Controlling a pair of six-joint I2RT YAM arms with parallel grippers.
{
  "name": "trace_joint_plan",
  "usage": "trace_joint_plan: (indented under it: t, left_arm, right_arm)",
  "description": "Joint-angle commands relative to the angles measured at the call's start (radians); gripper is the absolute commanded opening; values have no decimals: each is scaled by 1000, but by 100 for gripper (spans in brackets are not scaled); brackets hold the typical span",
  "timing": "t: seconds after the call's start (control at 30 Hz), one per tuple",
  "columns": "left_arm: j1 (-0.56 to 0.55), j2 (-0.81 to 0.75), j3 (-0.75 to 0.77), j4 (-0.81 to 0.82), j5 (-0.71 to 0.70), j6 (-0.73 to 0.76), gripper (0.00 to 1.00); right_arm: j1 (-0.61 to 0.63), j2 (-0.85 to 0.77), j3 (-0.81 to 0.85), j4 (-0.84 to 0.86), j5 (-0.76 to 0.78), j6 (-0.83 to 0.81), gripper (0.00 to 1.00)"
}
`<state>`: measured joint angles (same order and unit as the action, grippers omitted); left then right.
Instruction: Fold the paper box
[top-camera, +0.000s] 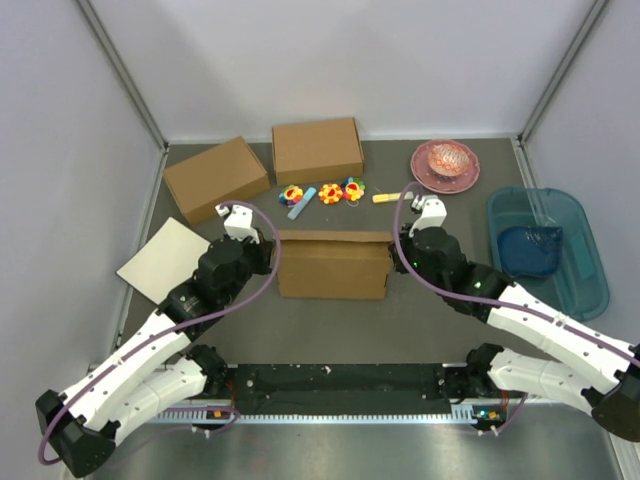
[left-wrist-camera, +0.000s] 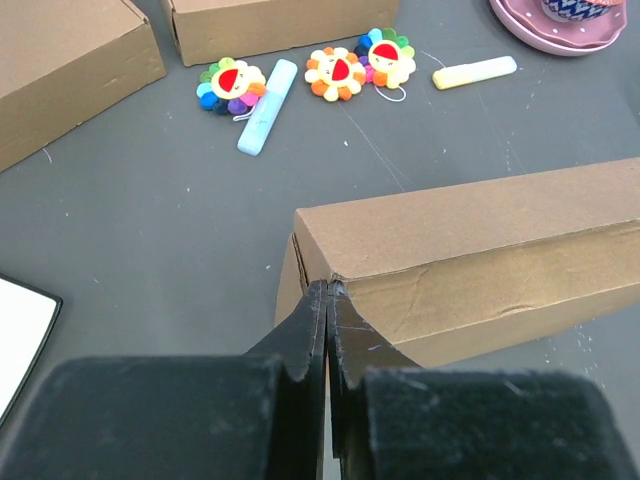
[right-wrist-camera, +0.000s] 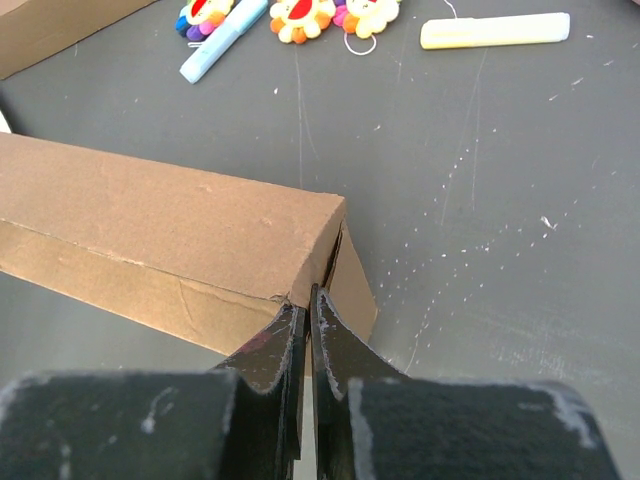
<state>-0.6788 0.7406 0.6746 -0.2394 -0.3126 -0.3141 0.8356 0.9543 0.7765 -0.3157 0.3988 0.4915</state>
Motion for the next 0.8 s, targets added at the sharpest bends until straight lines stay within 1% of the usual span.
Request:
trace_joint_plan:
  t: [0.0,0.03,0.07,0.13,0.17,0.27,0.47,0.77]
  left_arm:
    - [-2,-4,3,64,4,6,0]
    - [-2,-6,-3,65,6,7,0]
    - [-2,-3,-16,65,4,12,0]
    - [-2,11,-36,58,-20,13,0]
    - [-2,17,-52,48,-32,9,0]
    - [-4,22,-92,41,-37,-28,0]
    - [-11,3,-144,45,-46,-74,0]
    - [-47,-12,-188,43,-75,-102,0]
  right_arm:
    - [5,11,-46,-161,-37,-1,0]
    - [5,0,-40,-166,-43,-2,0]
    - [5,-12,-34,-168,-52,-2,4]
    - [5,-52,-16,-169,-66,1,13]
    - [5,-67,-8,-169,-72,1,21]
    - [3,-104,30,-177,-86,-7,30]
    - [3,-115,119,-212,-89,-27,32]
    - [5,-74,158,-214,-71,-42,31]
